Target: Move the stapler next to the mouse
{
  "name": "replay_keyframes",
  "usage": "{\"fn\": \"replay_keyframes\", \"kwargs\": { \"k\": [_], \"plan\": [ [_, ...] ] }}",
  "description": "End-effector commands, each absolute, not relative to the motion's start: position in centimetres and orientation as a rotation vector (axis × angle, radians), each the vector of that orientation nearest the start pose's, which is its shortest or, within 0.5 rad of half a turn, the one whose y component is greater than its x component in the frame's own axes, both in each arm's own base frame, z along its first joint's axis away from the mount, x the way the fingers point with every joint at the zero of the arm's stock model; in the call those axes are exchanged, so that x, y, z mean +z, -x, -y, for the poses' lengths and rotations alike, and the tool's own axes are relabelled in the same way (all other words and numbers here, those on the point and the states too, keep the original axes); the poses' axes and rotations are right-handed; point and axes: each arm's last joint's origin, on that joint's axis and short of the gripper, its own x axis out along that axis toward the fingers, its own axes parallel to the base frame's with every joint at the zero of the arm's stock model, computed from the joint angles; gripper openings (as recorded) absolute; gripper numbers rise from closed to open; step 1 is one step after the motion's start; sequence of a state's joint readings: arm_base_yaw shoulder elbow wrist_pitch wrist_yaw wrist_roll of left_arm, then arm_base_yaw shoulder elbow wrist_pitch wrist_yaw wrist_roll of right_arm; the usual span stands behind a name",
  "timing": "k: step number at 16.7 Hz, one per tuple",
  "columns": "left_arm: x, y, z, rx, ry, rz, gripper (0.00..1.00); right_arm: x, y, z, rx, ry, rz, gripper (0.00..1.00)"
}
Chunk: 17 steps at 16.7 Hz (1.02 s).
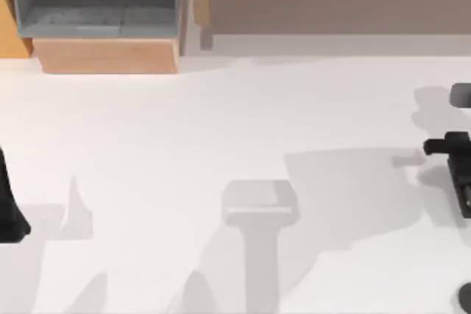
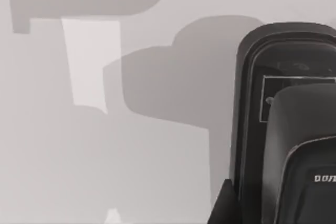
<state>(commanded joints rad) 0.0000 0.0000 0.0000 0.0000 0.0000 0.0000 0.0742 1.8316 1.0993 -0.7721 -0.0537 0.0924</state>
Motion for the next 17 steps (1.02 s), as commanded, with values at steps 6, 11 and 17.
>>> {"fn": "replay_keyframes", "kwargs": {
  "k": [6,11,17],
  "plan": [
    [16.0,-10.57,0.12,0.0,0.0,0.0,1.0,13.68,-32.15,-2.75,0.038,-0.055,-1.509,0.23],
    [16.0,-10.57,0.12,0.0,0.0,0.0,1.0,13.68,-32.15,-2.75,0.038,-0.055,-1.509,0.6],
    [16.0,-10.57,0.12,0.0,0.0,0.0,1.0,13.68,-32.15,-2.75,0.038,-0.055,-1.509,1.0]
  ]
}}
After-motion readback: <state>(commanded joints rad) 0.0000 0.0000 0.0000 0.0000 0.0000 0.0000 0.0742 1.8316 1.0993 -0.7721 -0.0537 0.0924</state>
